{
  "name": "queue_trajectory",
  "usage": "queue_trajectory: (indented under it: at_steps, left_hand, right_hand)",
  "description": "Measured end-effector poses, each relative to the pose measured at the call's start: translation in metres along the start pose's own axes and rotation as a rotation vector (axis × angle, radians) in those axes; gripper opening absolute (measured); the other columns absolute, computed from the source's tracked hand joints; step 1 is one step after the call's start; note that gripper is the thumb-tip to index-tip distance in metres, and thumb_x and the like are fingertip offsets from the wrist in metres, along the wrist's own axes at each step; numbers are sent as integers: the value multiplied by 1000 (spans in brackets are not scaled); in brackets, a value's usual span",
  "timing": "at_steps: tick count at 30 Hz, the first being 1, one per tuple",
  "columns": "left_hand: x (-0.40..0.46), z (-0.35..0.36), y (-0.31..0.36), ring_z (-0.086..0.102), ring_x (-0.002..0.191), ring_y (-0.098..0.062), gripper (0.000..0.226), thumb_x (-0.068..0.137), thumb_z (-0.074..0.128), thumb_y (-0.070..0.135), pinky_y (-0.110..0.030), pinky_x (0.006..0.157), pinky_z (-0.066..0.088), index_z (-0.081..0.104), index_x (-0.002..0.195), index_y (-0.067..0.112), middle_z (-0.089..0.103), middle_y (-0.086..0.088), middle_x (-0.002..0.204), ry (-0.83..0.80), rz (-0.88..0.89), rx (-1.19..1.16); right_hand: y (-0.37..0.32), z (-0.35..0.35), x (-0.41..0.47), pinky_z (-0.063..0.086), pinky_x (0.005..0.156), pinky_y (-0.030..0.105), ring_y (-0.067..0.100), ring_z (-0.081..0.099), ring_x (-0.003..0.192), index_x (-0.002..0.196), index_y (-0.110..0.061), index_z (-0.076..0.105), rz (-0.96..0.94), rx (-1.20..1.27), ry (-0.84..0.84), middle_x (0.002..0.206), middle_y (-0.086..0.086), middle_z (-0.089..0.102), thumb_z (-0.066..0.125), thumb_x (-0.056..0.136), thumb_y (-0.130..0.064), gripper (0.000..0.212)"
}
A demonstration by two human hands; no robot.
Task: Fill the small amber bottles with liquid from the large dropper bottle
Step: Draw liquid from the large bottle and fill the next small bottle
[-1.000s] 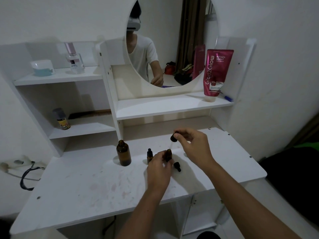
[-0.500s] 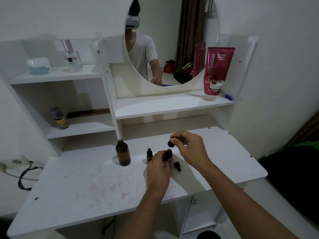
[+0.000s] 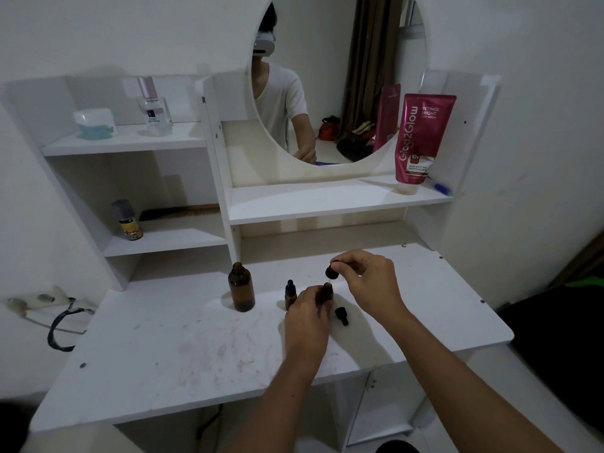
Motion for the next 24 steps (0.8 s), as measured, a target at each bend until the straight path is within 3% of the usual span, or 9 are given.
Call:
queue_trajectory:
  at_steps: [8,12,13,17,21,24]
  left_hand:
    - [-5,-6,-2,64,109,-7,32,97,67,28,-25,99,51,65,129,23,69,10,121,-6,-22,-44]
    - [-12,-15,0,63,105,0,32,94,71,33,-22,96,51,69,125,25,70,16,115,-33,0,-146]
    - [-14,-17,-2,64,106,-1,35,93,72,36,-23,97,52,69,125,24,70,16,114,-41,-2,-172]
    - [-22,-34,-18,68,106,-4,47,86,79,35,-27,98,56,68,129,20,72,9,120,-87,-51,-227]
    - [-27,-71,-34,68,90,2,37,86,80,29,-19,84,58,70,121,21,73,12,102,-16,-76,-296]
    - [-27,-111,-49,65,87,1,31,86,80,28,-15,76,56,68,115,23,70,12,93,127,-97,-266]
  right_hand:
    - [-7,-19,0,48,57,5,-3,73,88,108,-17,79,39,68,29,92,-9,80,75,95,-18,14]
    - [-23,-30,-5,51,62,13,-7,67,60,111,-15,78,14,57,47,97,-6,80,73,96,-17,16]
    - [-25,-33,-6,52,64,15,-8,67,60,110,-17,78,15,61,56,97,-6,80,74,96,-18,15]
    - [-38,-38,-10,58,60,22,-4,72,90,106,-29,77,8,49,82,94,-15,78,75,95,-23,12]
    - [-54,-30,-11,54,61,9,-4,71,71,110,-21,77,-30,102,64,95,-12,80,75,95,-20,15]
    - [-68,-16,-8,52,77,5,-7,73,87,111,-17,77,-50,140,41,95,-13,79,74,95,-17,16]
Point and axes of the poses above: each hand's wrist, its own x-axis towards the middle knuckle, its own z-axis out of the palm, y = z × x, the point moved 10 cm from there along x, towards the middle knuckle
